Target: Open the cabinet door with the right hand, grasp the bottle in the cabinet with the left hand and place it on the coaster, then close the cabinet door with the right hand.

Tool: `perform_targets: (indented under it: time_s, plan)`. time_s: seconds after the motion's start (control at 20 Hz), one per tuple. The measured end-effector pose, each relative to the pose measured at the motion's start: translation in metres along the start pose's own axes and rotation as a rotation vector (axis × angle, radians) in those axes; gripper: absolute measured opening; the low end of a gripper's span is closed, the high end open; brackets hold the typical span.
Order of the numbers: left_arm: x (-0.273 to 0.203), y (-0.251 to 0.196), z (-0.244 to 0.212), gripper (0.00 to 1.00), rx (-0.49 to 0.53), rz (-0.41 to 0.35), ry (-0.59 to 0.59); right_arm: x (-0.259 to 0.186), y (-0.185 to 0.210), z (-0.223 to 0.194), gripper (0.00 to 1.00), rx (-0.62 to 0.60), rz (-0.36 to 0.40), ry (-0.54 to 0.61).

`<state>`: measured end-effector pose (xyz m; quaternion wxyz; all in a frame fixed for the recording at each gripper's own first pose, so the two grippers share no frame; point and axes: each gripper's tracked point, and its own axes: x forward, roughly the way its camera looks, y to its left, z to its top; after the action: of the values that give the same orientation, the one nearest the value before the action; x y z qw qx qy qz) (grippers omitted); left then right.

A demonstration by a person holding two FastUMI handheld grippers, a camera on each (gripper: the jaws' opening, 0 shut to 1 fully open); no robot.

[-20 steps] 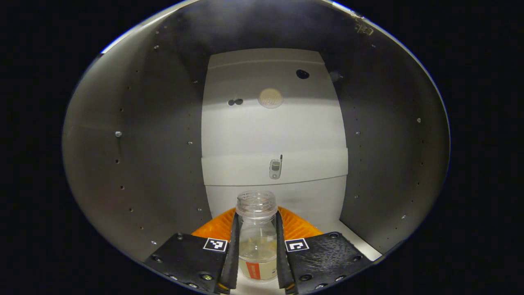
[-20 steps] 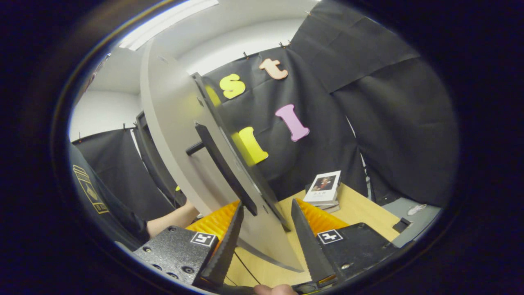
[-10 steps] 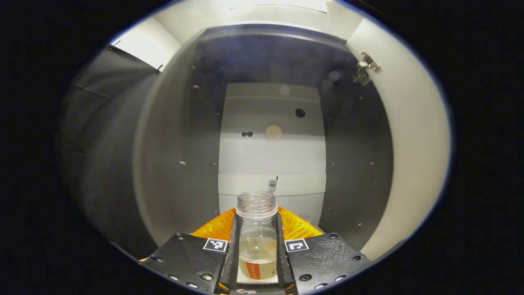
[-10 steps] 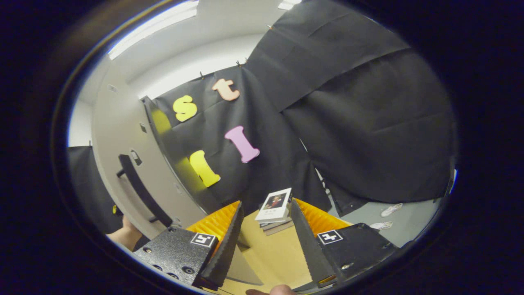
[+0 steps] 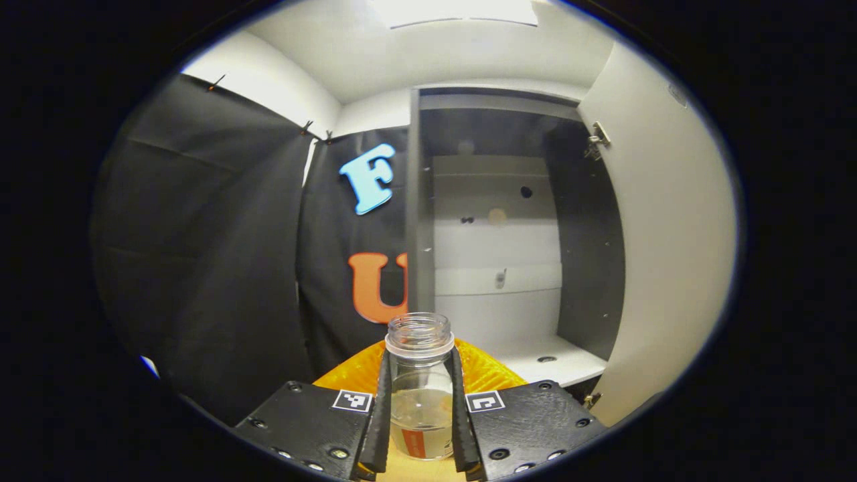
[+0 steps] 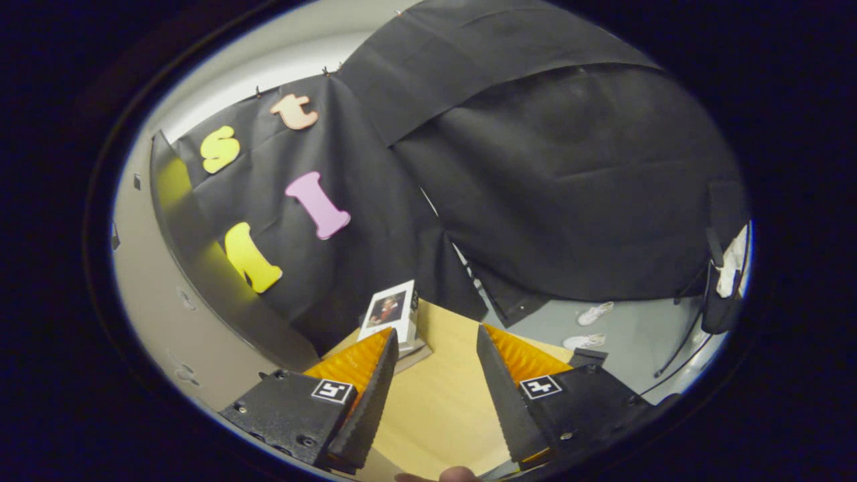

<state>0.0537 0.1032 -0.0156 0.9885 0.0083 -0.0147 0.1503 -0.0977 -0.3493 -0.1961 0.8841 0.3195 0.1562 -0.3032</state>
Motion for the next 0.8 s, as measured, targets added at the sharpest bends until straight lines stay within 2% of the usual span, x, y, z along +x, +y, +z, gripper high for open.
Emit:
perform_targets:
  time_s: [0.15, 0.3, 0.4, 0.5, 0.7, 0.8]
  plan:
    - [-0.012, 0.041, -0.041, 0.36, -0.021, 0.054, 0.028, 0.003, -0.015, -0.006, 0.77, -0.103, -0.111, -0.017]
    - [-0.013, 0.064, -0.107, 0.36, 0.0, 0.051, 0.071, -0.005, -0.031, -0.015, 0.77, -0.263, -0.199, -0.03]
    - [-0.014, 0.07, -0.155, 0.36, 0.018, 0.043, 0.101, -0.005, -0.048, -0.034, 0.77, -0.349, -0.255, 0.023]
    - [-0.015, 0.072, -0.19, 0.37, 0.049, 0.039, 0.093, -0.014, -0.07, -0.043, 0.77, -0.441, -0.319, 0.029]
    - [-0.025, 0.078, -0.254, 0.36, 0.056, 0.067, 0.139, -0.025, -0.095, -0.047, 0.77, -0.501, -0.401, 0.031]
    - [-0.035, 0.085, -0.261, 0.36, 0.052, 0.088, 0.136, -0.022, -0.092, -0.057, 0.77, -0.528, -0.397, 0.071]
